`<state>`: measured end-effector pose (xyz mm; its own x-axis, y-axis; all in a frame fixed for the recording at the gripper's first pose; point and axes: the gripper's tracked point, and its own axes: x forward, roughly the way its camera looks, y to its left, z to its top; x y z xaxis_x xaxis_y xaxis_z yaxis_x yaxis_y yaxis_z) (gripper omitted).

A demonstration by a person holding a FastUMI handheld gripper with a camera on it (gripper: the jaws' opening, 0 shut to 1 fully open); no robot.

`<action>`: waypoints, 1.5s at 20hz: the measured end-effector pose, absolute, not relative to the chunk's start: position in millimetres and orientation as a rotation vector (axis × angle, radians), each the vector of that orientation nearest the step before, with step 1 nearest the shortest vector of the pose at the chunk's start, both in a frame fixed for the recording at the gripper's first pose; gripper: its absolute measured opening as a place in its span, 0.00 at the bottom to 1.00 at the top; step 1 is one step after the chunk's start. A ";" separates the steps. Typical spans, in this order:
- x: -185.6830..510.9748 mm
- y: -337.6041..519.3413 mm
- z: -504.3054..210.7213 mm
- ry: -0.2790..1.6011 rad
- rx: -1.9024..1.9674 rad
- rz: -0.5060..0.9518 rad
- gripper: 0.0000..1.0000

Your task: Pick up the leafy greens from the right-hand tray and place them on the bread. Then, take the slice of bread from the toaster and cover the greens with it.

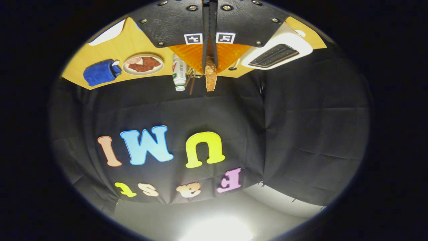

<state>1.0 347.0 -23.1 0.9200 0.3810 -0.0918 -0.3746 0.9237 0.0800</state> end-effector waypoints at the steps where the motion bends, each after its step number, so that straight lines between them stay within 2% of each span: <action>1: 3.5 333.2 -30.9 0.119 0.052 0.367 0.00; 8: 12.0 261.1 -74.5 0.201 0.017 0.254 0.00; 14: -0.1 240.1 -106.5 0.233 -0.088 0.219 0.00; 24: -20.8 269.4 -137.2 0.283 -0.054 0.288 0.00; 30: -33.0 300.3 -167.2 0.421 0.044 0.371 0.01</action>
<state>-33.0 300.3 -167.2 0.8468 0.3606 -0.3910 -0.3426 0.9321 0.1176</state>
